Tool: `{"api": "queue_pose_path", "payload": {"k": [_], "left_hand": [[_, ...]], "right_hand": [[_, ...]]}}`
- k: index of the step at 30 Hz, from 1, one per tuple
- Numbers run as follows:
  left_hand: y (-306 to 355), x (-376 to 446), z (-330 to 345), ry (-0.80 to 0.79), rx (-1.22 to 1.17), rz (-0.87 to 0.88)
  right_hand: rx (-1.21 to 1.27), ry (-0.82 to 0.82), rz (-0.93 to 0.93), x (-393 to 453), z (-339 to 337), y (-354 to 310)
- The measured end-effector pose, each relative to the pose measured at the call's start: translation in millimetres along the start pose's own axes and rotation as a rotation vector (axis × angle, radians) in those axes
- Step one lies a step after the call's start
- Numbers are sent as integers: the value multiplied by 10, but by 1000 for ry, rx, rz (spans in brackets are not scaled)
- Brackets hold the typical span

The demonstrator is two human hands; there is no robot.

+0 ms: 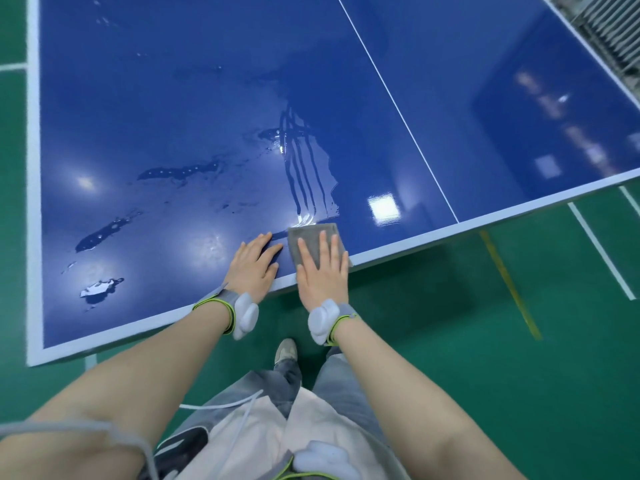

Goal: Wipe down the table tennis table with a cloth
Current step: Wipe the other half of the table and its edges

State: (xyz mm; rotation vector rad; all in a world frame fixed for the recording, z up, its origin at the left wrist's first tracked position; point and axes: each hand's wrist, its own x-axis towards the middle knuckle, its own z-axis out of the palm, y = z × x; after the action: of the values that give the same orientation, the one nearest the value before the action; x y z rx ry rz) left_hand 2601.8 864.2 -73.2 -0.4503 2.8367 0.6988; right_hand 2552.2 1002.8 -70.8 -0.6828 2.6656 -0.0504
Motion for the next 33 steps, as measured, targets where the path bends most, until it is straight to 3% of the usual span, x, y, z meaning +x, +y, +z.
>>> {"api": "queue_pose_path", "payload": {"k": [7, 14, 20, 24, 26, 33], "left_hand": [[-49, -47, -20, 63, -59, -45], [-235, -86, -91, 106, -75, -145], [-296, -3, -113, 120, -59, -178], [-239, 100, -146, 130, -84, -213], [-228, 149, -178, 134, -109, -238], [-290, 298, -234, 157, -171, -318]], "right_hand": [[-27, -17, -140, 97, -56, 199], [26, 34, 131, 372, -114, 157], [-69, 2, -130, 213, -39, -265], [-137, -43, -211, 298, -147, -170], [-212, 9, -312, 411, -185, -23], [-48, 18, 11, 786, -306, 219]]}}
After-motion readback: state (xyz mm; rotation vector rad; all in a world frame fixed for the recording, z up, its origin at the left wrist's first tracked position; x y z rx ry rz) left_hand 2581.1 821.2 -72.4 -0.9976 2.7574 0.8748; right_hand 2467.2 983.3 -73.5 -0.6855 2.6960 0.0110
